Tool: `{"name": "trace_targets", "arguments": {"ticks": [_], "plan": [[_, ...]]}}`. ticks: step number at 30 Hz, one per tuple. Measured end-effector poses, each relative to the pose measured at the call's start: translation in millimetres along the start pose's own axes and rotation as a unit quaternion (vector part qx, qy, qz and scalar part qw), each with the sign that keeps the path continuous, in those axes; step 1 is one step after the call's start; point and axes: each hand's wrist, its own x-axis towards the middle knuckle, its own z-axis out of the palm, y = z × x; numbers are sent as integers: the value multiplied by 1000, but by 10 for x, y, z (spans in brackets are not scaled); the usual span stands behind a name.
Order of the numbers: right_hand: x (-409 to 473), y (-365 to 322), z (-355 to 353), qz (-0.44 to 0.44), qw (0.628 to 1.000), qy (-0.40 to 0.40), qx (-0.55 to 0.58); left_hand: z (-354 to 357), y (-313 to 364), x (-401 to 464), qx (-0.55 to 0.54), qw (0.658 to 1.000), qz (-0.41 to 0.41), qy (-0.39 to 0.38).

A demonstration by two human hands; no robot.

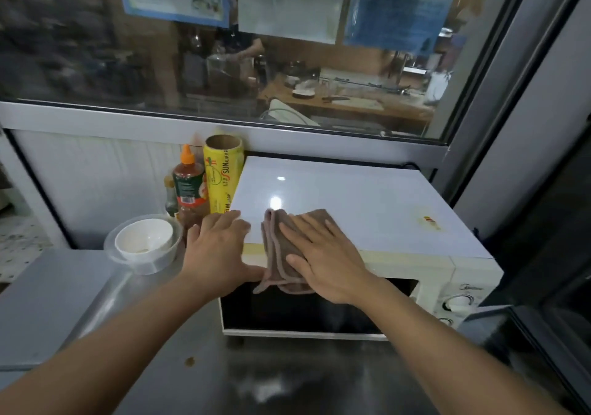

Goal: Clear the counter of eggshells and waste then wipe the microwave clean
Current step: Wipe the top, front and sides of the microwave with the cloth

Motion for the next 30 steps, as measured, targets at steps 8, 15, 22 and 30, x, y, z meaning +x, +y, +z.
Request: {"name": "trace_targets", "arguments": {"ticks": [8,15,22,30], "plan": [[-486,1476,-146,197,978,-13,68,88,449,259,12,998,15,-53],[452,1067,-53,156,986,-20,57,77,459,300,30,999,4,-33],[127,831,-85,-141,983,16,114,84,497,278,-20,999,-30,-31],[573,1217,-110,117,991,-22,55,62,497,291,28,998,-31,-47]]}}
